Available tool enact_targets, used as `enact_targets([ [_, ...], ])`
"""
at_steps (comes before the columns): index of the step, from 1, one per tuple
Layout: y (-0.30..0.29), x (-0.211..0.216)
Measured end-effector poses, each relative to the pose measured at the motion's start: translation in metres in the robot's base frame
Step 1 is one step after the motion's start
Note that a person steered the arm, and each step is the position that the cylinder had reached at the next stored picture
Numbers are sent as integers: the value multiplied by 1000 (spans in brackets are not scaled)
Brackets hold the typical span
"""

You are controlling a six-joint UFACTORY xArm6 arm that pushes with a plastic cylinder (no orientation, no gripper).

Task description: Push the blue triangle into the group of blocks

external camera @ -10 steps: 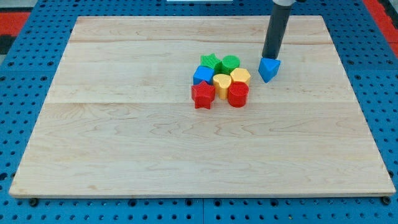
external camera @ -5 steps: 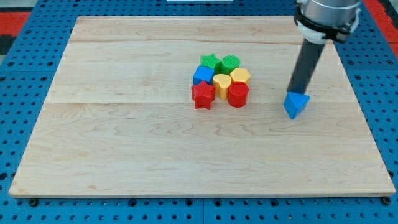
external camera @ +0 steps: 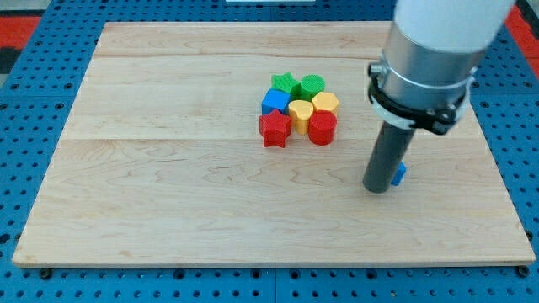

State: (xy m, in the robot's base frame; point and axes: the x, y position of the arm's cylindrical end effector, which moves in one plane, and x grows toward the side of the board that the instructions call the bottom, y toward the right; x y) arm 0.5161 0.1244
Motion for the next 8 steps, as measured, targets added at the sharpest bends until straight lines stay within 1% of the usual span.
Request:
enact_targets([
  [1, 61, 15],
  [2, 62, 7],
  [3, 73, -14],
  [4, 17, -14],
  [5, -35, -23],
  [6, -40, -30],
  [7, -27, -30],
  [8, -27, -35],
])
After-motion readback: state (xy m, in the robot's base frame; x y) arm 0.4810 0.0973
